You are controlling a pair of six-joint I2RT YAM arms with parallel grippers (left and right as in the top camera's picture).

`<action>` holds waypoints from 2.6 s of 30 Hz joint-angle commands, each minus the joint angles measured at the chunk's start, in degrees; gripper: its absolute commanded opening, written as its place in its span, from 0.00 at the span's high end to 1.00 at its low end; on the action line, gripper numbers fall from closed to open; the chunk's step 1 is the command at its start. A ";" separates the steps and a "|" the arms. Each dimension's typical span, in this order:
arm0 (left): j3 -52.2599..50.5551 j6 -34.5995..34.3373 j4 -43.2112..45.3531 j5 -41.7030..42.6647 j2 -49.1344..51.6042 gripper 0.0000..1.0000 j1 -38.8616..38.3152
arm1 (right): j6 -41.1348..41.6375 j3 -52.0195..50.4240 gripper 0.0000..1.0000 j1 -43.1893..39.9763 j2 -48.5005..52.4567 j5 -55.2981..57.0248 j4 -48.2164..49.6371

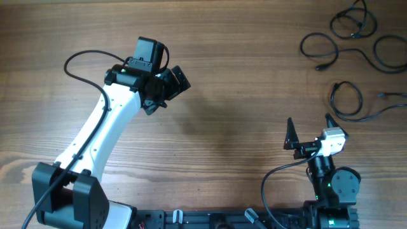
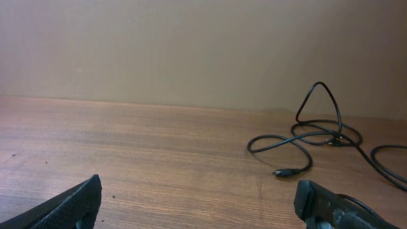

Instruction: Untangle cables

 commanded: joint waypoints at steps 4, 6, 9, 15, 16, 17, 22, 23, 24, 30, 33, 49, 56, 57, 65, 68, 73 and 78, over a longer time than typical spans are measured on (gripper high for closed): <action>0.04 0.81 -5.62 -6.62 -0.81 0.00 -0.76 | -0.17 0.00 0.00 0.31 -0.57 1.01 0.28; 0.04 3.56 -5.64 -6.58 -2.21 0.00 -0.83 | -0.17 0.00 0.00 0.31 -0.57 1.01 0.31; -0.96 12.11 -5.14 -6.60 -6.23 0.00 -0.92 | -0.20 0.00 0.00 0.31 -0.57 1.01 0.28; -12.81 16.83 0.35 -6.56 -14.40 0.00 -0.87 | -0.17 0.00 0.00 0.31 -0.57 1.01 0.28; -15.30 16.83 0.42 -6.58 -16.63 0.00 -0.87 | -0.17 0.00 0.00 0.31 -0.57 1.01 0.28; -16.52 16.85 0.44 -6.60 -18.23 0.00 -0.85 | -0.17 0.00 0.00 0.31 -0.57 1.01 0.31; -17.88 20.83 0.24 -8.52 -26.75 0.00 -0.87 | -0.20 0.00 0.00 0.31 -0.57 0.98 0.28; -17.99 23.41 0.24 -8.50 -27.43 0.00 -0.87 | -0.17 0.00 0.00 0.31 -0.57 1.01 0.28; -18.32 25.57 0.26 -8.50 -27.91 0.00 -0.87 | -0.20 0.00 0.00 0.31 -0.57 0.98 0.28; -30.67 28.65 12.07 -6.75 -35.69 0.00 -0.87 | -0.17 0.00 0.00 0.31 -0.57 1.01 0.28; -36.92 35.34 20.50 -3.91 -41.53 0.00 -0.87 | -0.17 0.00 0.00 0.31 -0.57 1.01 0.28; -55.74 36.44 32.04 -0.33 -66.29 0.00 8.70 | -0.20 0.00 0.00 0.31 -0.57 0.98 0.28; -61.07 31.28 34.73 3.23 -74.31 0.00 16.63 | -0.17 0.00 0.00 0.31 -0.57 0.98 0.28; -61.16 31.28 34.73 3.23 -74.90 0.00 17.38 | -0.20 0.00 0.00 0.31 -0.57 0.98 0.28; -66.03 31.95 41.51 3.87 -79.80 0.00 18.05 | -0.17 0.00 0.00 0.31 -0.57 1.01 0.28; -69.18 31.95 48.06 4.66 -83.06 0.00 18.05 | -0.17 0.00 0.00 0.31 -0.57 0.98 0.28; -72.13 32.00 57.24 4.61 -86.16 0.00 18.08 | -0.20 0.00 0.00 0.31 -0.57 1.01 0.28; -72.70 34.27 55.95 3.30 -91.27 0.00 18.08 | -0.20 0.00 0.00 0.31 -0.57 1.01 0.28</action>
